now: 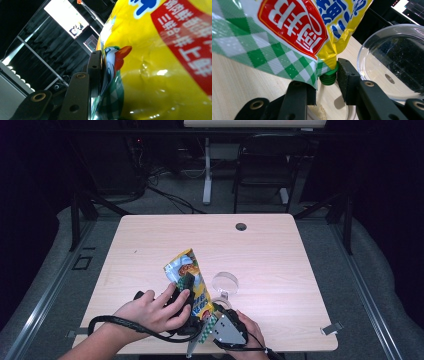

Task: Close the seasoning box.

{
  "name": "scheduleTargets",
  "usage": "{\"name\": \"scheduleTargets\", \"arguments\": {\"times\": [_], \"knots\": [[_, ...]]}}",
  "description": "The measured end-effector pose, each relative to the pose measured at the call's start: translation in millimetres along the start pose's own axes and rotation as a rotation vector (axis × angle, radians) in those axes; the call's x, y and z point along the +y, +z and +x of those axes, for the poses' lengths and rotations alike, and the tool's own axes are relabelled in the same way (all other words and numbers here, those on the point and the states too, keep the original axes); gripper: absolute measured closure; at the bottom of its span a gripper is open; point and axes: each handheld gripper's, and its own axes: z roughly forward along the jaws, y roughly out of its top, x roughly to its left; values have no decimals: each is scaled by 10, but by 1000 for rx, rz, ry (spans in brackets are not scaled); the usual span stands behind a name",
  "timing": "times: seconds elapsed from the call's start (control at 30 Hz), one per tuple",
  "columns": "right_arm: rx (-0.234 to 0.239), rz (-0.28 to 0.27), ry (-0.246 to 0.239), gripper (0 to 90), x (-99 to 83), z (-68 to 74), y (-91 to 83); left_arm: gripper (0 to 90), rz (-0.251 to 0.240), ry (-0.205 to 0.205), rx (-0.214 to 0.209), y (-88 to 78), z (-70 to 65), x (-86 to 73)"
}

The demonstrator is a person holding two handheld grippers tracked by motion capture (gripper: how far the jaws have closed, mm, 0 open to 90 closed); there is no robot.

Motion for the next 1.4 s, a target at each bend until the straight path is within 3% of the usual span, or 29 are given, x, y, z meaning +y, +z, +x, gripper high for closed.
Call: {"name": "scheduleTargets", "arguments": {"times": [0.1, 0.17, 0.2, 0.27, 0.63, 0.67, 0.77, 0.8, 0.87, 1.17, 1.27, 1.3, 1.4], "knots": [[-1, 0, 1, 700, 1, -2, -3, 678, -1, 4, 8, -2, 6, 1], [-2, 0, 1, 700, 2, -2, -2, 678, 22, 30, 2, -17, 27, 4], [-4, -7, 5, 700, 2, 1, 0, 677, -12, -13, 8, 3, 1, -1], [-2, -8, 7, 700, 2, -2, -1, 677, 24, 36, 7, -19, 38, 2], [-3, -10, 10, 700, 5, -7, -7, 678, 20, 31, 6, -14, 43, 4], [-5, -11, 12, 700, 5, -7, -8, 678, 2, 8, 9, -2, 30, 2], [-5, -11, 12, 700, 6, -6, -9, 679, 16, 28, 9, -13, 45, 5], [-4, -11, 12, 700, 7, -5, -8, 678, 4, 11, 10, -5, 33, 3], [-4, -11, 12, 700, 8, -5, -9, 678, 28, 41, 4, -22, 55, 5], [-7, -6, 2, 700, 9, -2, -10, 679, 34, 52, 9, -32, 62, 9], [-7, -6, 2, 700, 11, -3, -11, 678, 26, 39, 7, -31, 66, 11], [-8, -8, 2, 700, 10, -4, -12, 678, -39, -46, 0, 13, 8, 2], [-7, -14, 9, 700, 10, -3, -11, 678, -42, -48, 4, 17, 6, 2]]}}
